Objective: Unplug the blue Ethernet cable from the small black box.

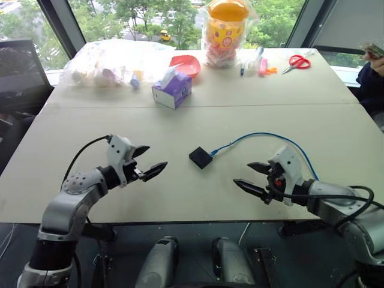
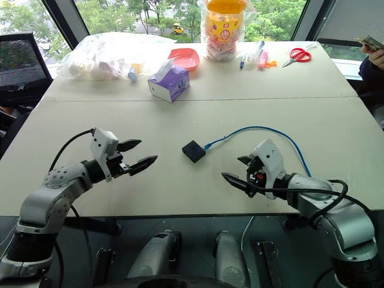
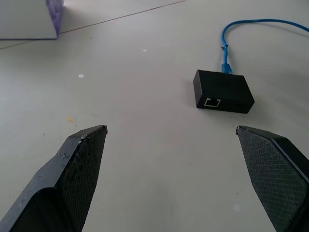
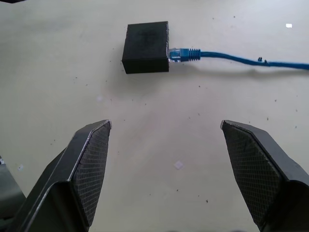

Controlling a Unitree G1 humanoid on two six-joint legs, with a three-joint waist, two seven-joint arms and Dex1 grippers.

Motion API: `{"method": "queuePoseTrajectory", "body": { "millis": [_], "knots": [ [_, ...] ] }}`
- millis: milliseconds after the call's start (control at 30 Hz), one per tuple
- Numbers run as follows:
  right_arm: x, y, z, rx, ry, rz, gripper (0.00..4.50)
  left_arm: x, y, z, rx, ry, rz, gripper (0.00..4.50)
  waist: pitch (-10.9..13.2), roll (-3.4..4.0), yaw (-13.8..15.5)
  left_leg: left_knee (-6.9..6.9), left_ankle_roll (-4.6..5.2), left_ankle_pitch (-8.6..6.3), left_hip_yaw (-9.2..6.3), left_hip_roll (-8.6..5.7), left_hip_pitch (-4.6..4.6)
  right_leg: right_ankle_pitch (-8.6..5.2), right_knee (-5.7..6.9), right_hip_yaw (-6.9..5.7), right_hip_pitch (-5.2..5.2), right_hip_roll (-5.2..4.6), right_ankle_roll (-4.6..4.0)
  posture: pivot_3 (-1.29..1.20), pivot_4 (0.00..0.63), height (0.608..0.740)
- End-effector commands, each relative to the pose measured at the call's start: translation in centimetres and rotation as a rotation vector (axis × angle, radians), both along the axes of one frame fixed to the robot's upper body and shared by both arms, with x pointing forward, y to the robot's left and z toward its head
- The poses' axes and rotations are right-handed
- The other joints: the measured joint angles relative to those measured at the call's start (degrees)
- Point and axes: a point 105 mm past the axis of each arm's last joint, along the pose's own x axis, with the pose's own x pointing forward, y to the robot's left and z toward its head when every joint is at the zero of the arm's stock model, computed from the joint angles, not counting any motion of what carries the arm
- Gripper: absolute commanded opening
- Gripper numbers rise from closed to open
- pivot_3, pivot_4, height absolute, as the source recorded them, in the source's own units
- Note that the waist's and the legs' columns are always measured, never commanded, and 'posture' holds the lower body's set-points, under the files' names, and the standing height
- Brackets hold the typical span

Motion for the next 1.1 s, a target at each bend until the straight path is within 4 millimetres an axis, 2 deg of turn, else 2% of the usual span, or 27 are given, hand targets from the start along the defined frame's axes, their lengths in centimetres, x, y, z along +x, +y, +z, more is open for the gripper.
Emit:
{"method": "queuePoseTrajectory", "body": {
  "millis": [33, 700, 867, 967, 1100],
  "knots": [
    [0.0, 0.2, 1.2, -0.006, -0.025, 0.04, 3.8, 0.1, -0.1, 1.2, 0.0, -0.049, -0.031, 4.48, 0.0, 0.0, 0.0, 0.0, 0.0, 0.0, 0.01, 0.0, 0.0, 0.01, 0.0, 0.0, 0.0, -0.01, -0.02, 0.0, 0.15, 0.74],
    [1.6, 0.1, 2.5, -0.056, -0.057, 0.076, 3.8, 0.6, -0.3, 2.1, -0.002, -0.036, -0.091, 4.48, 0.0, -0.04, 0.0, 0.08, 0.01, 0.01, 0.11, -0.01, 0.04, 0.08, 0.2, 0.02, -0.01, -0.01, -0.11, 0.0, 0.15, 0.74],
    [1.8, 0.3, 2.1, -0.126, -0.023, 0.16, 3.8, 0.7, -0.5, 2.1, 0.005, -0.029, -0.11, 4.48, 0.0, -0.04, 0.0, 0.08, 0.02, 0.01, 0.12, -0.01, 0.06, 0.08, 0.35, 0.02, -0.05, -0.02, -0.11, 0.0, 0.15, 0.74],
    [2.9, 0.5, 2.5, -0.177, -0.018, 0.237, 3.8, 0.8, -0.6, 2.1, 0.02, -0.025, -0.121, 4.48, 0.0, -0.03, -0.2, 0.13, 0.02, 0.01, 0.13, -0.01, 0.08, 0.08, 0.39, 0.02, -0.06, -0.01, -0.11, 0.0, 0.15, 0.74],
    [5.8, 1.2, 3.4, -0.283, -0.064, 0.333, 3.8, 0.7, -0.5, 2.1, 0.041, -0.021, -0.135, 4.48, 0.0, -0.04, -0.8, 0.17, 0.02, 0.01, 0.25, 0.08, 0.12, 0.07, 0.41, 0.03, -0.07, 0.03, -0.1, 0.0, 0.15, 0.74]
  ]
}}
